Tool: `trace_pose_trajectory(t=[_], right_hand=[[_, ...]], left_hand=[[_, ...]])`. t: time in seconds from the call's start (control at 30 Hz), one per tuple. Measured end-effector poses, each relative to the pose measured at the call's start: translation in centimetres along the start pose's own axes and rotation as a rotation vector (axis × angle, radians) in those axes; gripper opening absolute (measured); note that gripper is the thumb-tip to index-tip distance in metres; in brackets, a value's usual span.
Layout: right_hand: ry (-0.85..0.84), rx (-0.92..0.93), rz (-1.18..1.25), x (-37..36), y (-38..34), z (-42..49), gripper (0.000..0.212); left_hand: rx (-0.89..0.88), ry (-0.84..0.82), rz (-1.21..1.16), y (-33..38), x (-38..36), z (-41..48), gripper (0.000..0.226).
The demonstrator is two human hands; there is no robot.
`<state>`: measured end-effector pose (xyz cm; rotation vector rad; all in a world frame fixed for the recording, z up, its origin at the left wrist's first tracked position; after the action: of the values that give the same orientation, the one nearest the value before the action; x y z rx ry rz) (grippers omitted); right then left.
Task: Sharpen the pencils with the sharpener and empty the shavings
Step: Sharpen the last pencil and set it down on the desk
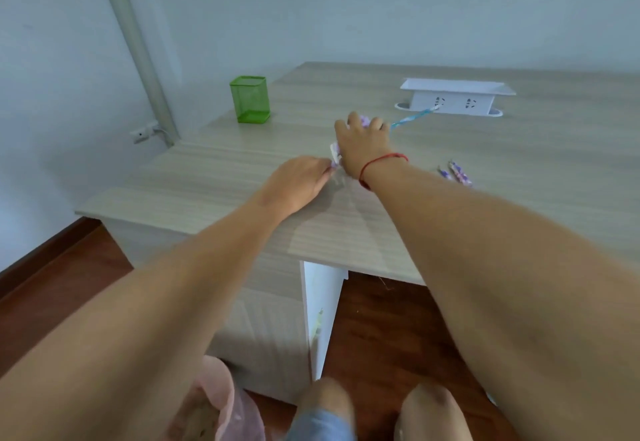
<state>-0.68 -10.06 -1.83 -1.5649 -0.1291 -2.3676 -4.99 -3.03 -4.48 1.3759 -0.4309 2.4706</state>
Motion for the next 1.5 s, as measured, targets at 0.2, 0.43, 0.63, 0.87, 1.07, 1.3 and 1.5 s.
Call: trace_pose_trajectory(t=[0.2,0.43,0.63,0.87,1.07,1.3,1.5], right_hand=[[-0.025,-0.162,0.226,-0.8,0.0,-0.8,0.043],[-0.047,-0.146,0.198,-0.1,-0.4,-2.9,0.05],[-0.031,-0.134,0.158,-0.4,-0.7,-2.9,0.042],[-0.007,-0.057,0.146,-0.4,-0.7,-2.7,0.043],[0.015,0.004,0.11,-0.1,-0.7,-2.7,0.048],[-0.036,-0.032,0.067,-0.1,-0.6,-2.2,0.045],[-0.044,-0.012,0.067,-0.1,-1.0,-2.6,0.046]], left_hand=[[-0.114,0.127,0.043,-1.0,3.4,-0.9,0.043],[-0.206,0.041,0.056,0.5,4.4,-2.1,0.047],[-0.164,-0.156,0.098,0.1,3.1,-1.5,0.034],[-0.087,-0.409,0.076,-0.6,-1.8,-0.2,0.03],[-0.097,-0.394,0.196,-2.1,-2.1,3.1,0.019],[-0.109,-0.242,0.249,-2.6,3.0,5.9,0.037],[-0.028,-0.178,0.219,-2.4,4.3,3.7,0.041]])
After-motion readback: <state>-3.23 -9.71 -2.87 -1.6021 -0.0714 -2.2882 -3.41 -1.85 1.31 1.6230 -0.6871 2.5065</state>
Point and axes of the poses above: each hand's wrist, its own z-axis towards the middle knuckle, its own x-axis out of the back of the hand, y = z × x, the point moved 10 cm from there along z, towards the middle knuckle, and after that the axes turned 11 degrees about z, right-handed, at the moved point
